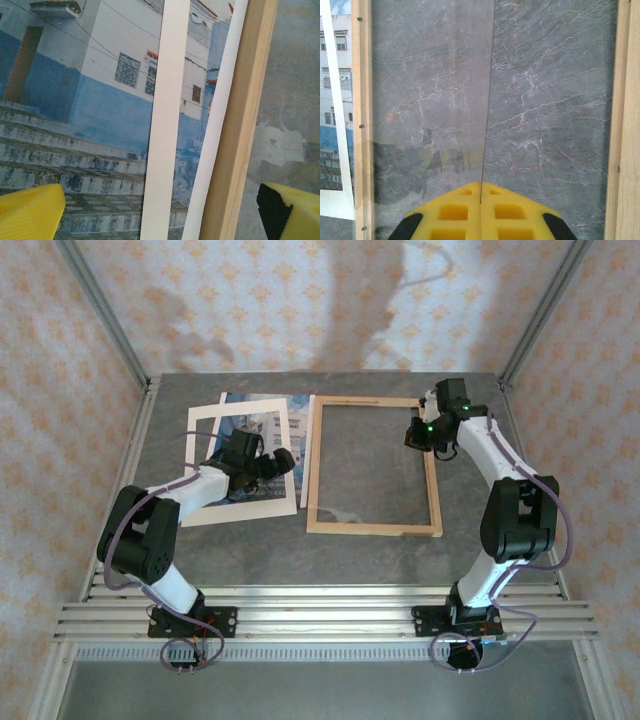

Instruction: Put the photo into the frame

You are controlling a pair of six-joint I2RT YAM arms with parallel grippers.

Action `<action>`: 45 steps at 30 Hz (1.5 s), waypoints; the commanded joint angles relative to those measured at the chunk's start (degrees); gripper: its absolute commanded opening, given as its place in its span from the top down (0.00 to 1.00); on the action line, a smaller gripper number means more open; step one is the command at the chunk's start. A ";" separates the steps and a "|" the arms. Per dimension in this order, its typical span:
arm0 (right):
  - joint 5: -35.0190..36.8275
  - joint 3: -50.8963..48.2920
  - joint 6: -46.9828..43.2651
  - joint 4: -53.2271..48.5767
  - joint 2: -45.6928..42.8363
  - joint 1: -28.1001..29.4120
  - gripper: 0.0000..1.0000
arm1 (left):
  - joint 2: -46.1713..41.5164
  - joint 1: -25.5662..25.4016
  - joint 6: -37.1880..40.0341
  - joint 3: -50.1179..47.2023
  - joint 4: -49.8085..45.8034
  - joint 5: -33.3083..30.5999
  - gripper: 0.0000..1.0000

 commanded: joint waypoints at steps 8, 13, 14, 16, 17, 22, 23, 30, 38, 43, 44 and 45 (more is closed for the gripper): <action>-1.30 3.44 -2.72 -1.95 -1.93 -0.38 1.00 | 0.96 -0.73 -0.29 0.91 1.39 0.14 0.00; -1.12 4.79 -3.58 -3.13 -1.21 -0.38 1.00 | 1.23 -0.82 -0.44 1.16 1.49 0.44 0.00; -1.12 4.86 -3.70 -3.16 -1.16 -0.43 1.00 | 1.23 -0.79 -0.42 1.12 1.40 0.45 0.00; -0.99 5.34 -4.06 -3.58 -0.96 -0.39 1.00 | 1.30 -0.91 -0.38 1.28 1.37 0.46 0.00; -0.82 5.46 -4.20 -3.79 -0.85 -0.38 1.00 | 1.27 -0.91 -0.25 1.33 1.32 0.44 0.00; -0.33 5.94 -4.61 -4.25 -0.81 -0.38 1.00 | 1.40 -0.95 -0.29 1.41 1.08 0.41 0.00; -0.18 6.06 -4.72 -4.37 -0.78 -0.38 1.00 | 1.40 -0.99 -0.29 1.39 1.11 0.45 0.00; 0.41 6.57 -5.39 -5.07 -0.52 -0.38 1.00 | 1.65 -1.16 -0.29 1.64 1.28 0.61 0.00; 1.68 7.36 -6.21 -5.86 -0.45 -0.38 1.00 | 1.80 -1.35 -0.28 1.75 1.24 0.62 0.00; 2.04 7.74 -6.43 -6.22 -0.26 -0.44 1.00 | 1.80 -1.43 -0.29 1.82 1.24 0.53 0.00; 2.16 7.71 -6.45 -6.31 -0.20 -0.41 1.00 | 1.84 -1.44 -0.30 1.95 1.21 0.53 0.00; 2.32 7.76 -6.46 -6.35 -0.28 -0.43 1.00 | 1.82 -1.43 -0.36 1.95 1.17 0.56 0.00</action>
